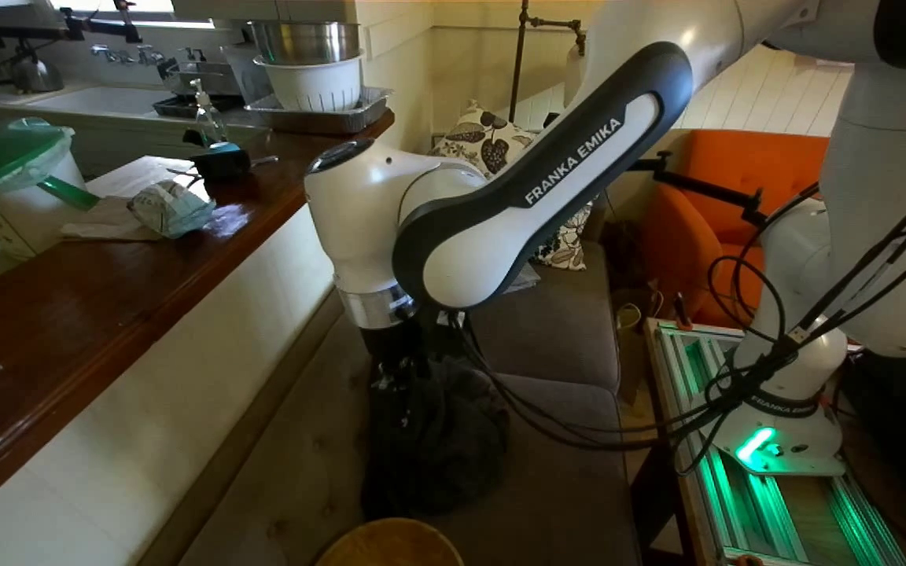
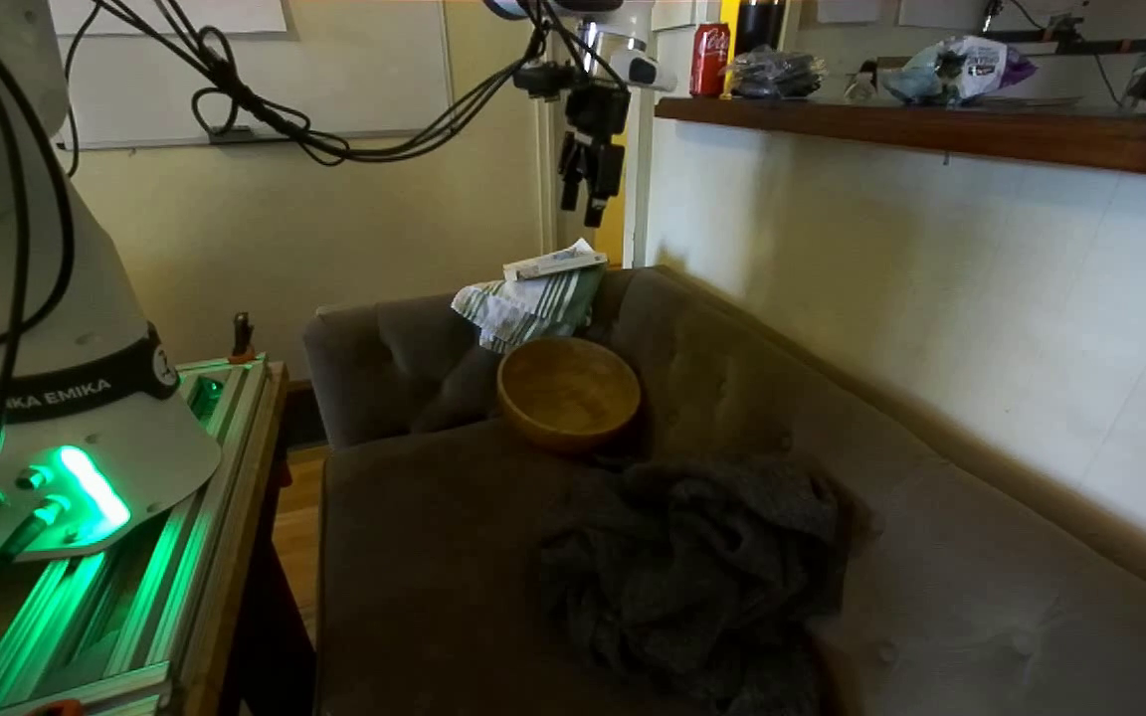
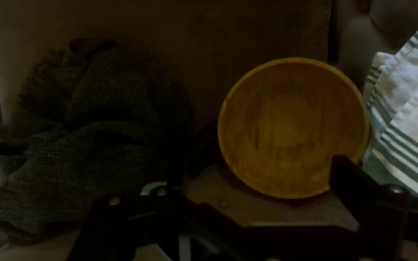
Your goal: Put a part of the jersey in the bowl
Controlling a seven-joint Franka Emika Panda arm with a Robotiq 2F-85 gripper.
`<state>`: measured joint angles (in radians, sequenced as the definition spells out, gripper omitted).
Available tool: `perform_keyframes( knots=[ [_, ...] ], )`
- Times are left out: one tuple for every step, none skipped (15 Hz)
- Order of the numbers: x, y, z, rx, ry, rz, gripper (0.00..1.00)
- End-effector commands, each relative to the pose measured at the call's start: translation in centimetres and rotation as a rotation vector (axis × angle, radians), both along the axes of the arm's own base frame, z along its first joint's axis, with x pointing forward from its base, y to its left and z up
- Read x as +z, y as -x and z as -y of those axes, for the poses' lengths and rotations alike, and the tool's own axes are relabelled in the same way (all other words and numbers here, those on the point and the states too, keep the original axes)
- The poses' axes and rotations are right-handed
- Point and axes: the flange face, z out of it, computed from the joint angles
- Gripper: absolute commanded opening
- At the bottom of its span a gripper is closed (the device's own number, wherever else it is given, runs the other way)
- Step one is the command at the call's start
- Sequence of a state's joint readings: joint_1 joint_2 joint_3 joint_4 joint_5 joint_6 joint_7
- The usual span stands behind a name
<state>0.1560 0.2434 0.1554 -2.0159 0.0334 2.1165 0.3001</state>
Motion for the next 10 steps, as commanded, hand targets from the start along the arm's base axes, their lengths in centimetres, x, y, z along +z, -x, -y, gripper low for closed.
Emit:
perform_keyframes(
  knots=[
    [-4.1, -2.2, 2.0, -0.191, -0.047, 0.02, 1.0],
    [-5.1, -2.8, 2.8, -0.241, -0.055, 0.027, 1.0],
    [-6.3, -3.5, 3.7, -0.29, -0.064, 0.039, 1.0],
    [-7.8, -4.1, 4.5, -0.341, -0.069, 0.045, 1.0],
    [-9.1, -4.4, 5.1, -0.391, -0.077, 0.052, 1.0],
    [-10.8, -4.6, 5.8, -0.442, -0.084, 0.059, 1.0],
    [-12.2, -4.8, 6.4, -0.493, -0.095, 0.064, 1.0],
    [-13.8, -5.0, 7.1, -0.544, -0.105, 0.066, 1.0],
    [-15.4, -5.0, 7.8, -0.595, -0.116, 0.067, 1.0],
    [-16.7, -4.8, 8.3, -0.646, -0.127, 0.069, 1.0]
  ],
)
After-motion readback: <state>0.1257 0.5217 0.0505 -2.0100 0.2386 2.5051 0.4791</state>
